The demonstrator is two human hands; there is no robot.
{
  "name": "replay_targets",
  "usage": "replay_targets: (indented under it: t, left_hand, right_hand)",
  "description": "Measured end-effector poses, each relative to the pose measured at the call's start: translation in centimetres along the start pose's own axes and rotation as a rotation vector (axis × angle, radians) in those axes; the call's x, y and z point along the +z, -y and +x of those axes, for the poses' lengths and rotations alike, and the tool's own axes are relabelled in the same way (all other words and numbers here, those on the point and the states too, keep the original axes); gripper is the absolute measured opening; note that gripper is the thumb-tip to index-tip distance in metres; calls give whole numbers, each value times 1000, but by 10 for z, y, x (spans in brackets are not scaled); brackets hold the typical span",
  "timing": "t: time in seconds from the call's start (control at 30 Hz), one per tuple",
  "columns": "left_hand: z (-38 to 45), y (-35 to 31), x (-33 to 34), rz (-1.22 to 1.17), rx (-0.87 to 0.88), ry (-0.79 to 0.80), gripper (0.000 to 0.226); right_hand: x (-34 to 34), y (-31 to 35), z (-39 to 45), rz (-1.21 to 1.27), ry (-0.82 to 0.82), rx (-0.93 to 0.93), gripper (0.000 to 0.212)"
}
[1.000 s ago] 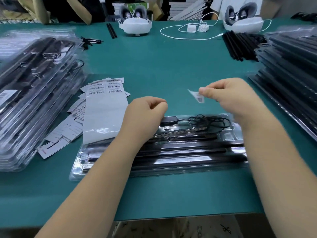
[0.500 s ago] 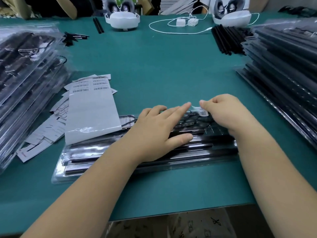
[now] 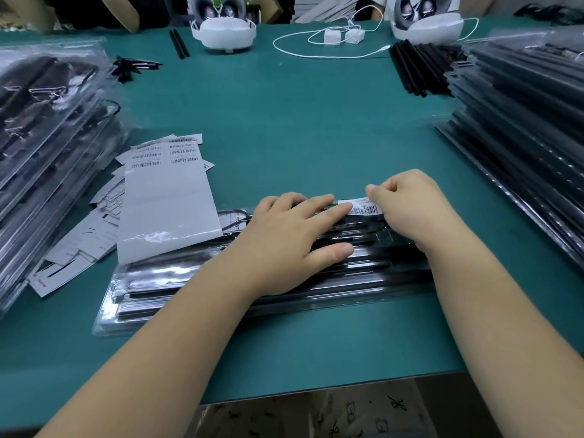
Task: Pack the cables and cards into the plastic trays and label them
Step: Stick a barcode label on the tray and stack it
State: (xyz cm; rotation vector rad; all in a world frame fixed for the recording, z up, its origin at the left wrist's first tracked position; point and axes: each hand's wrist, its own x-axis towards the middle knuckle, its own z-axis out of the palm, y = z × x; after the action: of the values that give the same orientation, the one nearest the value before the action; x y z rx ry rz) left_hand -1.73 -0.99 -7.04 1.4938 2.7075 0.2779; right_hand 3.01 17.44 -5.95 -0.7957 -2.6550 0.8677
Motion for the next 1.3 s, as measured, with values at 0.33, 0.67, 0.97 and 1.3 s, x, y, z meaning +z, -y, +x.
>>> replay_targets:
  t: [0.33, 0.67, 0.97, 1.3]
  left_hand:
    - [1, -1, -2, 28, -1, 26, 85]
    - [1, 2, -2, -90, 38, -57, 55]
    - [2, 2, 2, -8, 2, 40, 74]
    - [3, 8, 2, 71, -191, 9, 87]
  right_hand:
    - [3, -6, 5, -122, -45, -82, 23]
    - [18, -6, 6, -416, 131, -195, 65]
    - [1, -9, 5, -297, 266, -262, 35]
    - [-5, -19, 13, 123, 253, -126, 29]
